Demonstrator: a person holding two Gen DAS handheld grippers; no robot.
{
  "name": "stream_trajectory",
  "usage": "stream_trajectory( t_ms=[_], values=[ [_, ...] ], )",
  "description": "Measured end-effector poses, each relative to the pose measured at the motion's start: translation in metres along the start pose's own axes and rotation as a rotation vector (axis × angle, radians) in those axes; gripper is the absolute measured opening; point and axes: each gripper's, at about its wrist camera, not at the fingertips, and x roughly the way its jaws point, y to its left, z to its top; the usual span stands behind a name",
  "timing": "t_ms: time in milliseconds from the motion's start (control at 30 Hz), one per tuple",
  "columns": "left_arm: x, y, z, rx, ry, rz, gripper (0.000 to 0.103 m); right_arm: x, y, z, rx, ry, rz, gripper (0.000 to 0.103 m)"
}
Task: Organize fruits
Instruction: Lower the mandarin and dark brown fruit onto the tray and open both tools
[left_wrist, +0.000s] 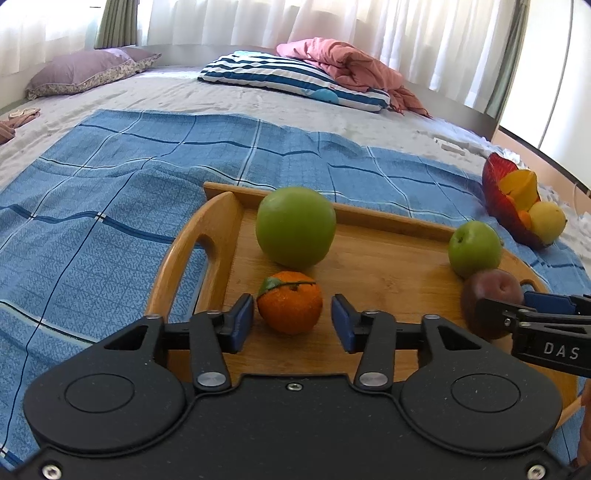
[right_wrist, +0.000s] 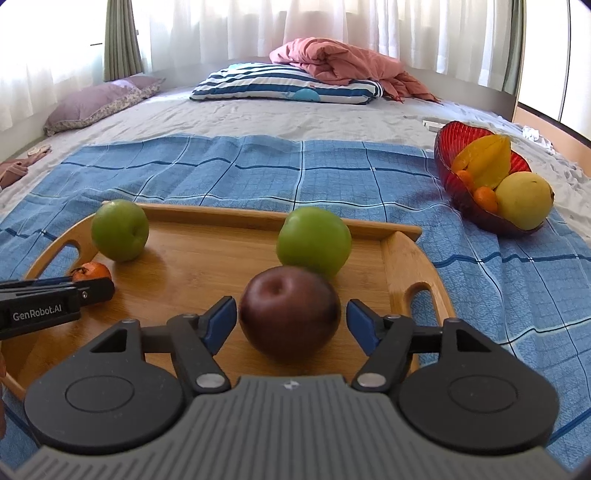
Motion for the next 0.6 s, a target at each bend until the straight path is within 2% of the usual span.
stream_trajectory(
  t_ms=[67,600],
  values=[
    [-0.003,-0.002,-0.002,0.010,0.000,0.006,0.057,-0.001,0.000,-0.003,-0.002,0.000,-0.002,0.080],
    [-0.041,-0.002,-0.010,0.035,-0.017,0.012,0.069,-0.032,0.000,-0.017,0.015,-0.037,0.022,0.087]
  ],
)
